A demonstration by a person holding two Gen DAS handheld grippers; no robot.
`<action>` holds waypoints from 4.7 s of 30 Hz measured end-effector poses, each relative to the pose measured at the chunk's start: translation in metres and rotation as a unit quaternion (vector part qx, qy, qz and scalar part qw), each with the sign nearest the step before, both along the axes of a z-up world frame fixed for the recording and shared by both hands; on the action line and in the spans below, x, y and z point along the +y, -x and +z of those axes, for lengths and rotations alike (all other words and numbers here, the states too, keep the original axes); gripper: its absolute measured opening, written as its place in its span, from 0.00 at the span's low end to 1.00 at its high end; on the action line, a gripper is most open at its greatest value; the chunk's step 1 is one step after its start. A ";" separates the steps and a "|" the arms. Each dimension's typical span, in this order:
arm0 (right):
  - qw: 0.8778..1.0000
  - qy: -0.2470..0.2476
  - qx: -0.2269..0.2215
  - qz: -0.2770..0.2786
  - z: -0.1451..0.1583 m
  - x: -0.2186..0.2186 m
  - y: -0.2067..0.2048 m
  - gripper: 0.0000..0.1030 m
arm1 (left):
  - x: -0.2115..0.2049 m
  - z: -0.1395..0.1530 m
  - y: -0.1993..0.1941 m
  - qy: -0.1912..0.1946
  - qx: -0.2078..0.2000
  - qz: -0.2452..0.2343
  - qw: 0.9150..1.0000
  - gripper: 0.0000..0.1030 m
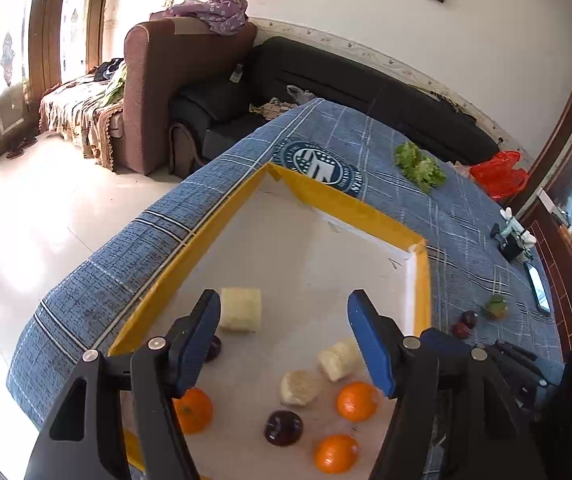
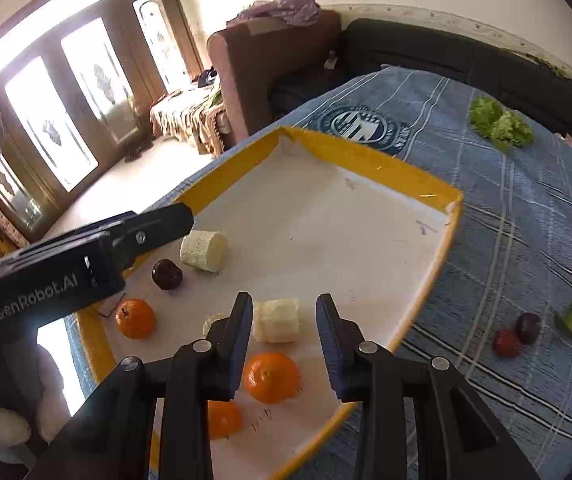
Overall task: Organize fruits
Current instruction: 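Move both tools back toward the remaining plums and dates, then grasp a red date with the left tool while the right tool grasps a dark plum, then carry the red date and dark plum over to the yellow tray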
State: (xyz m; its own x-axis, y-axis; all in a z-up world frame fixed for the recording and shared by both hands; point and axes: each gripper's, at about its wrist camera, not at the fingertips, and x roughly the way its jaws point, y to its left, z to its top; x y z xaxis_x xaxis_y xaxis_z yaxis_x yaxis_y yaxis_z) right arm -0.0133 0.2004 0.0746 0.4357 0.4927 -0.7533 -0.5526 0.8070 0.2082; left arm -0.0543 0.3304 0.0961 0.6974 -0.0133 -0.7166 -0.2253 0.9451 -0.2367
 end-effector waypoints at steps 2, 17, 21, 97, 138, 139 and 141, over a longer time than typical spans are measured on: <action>1.000 -0.008 -0.008 -0.008 0.009 -0.013 0.006 0.39 | -0.010 0.004 0.005 -0.002 -0.002 -0.006 1.000 0.65; 0.989 -0.031 -0.073 -0.122 0.058 -0.159 0.043 0.51 | -0.092 0.027 0.036 0.011 0.000 -0.058 0.998 0.80; 0.979 -0.030 -0.082 -0.182 0.063 -0.219 0.047 0.52 | -0.108 0.024 0.046 0.060 0.001 -0.070 0.996 0.84; 0.957 -0.091 0.014 -0.275 -0.059 -0.311 0.003 0.32 | -0.243 -0.060 -0.065 -0.088 0.023 -0.196 0.976 0.29; 0.954 -0.040 -0.001 -0.297 -0.059 -0.304 0.006 0.31 | -0.245 -0.033 0.031 0.005 0.002 -0.218 0.976 0.29; 0.954 -0.041 -0.001 -0.297 -0.058 -0.304 0.007 0.31 | -0.244 -0.032 0.032 0.006 0.000 -0.218 0.976 0.29; 0.953 -0.047 -0.005 -0.298 -0.051 -0.305 0.012 0.32 | -0.244 -0.031 0.034 0.007 -0.002 -0.219 0.976 0.29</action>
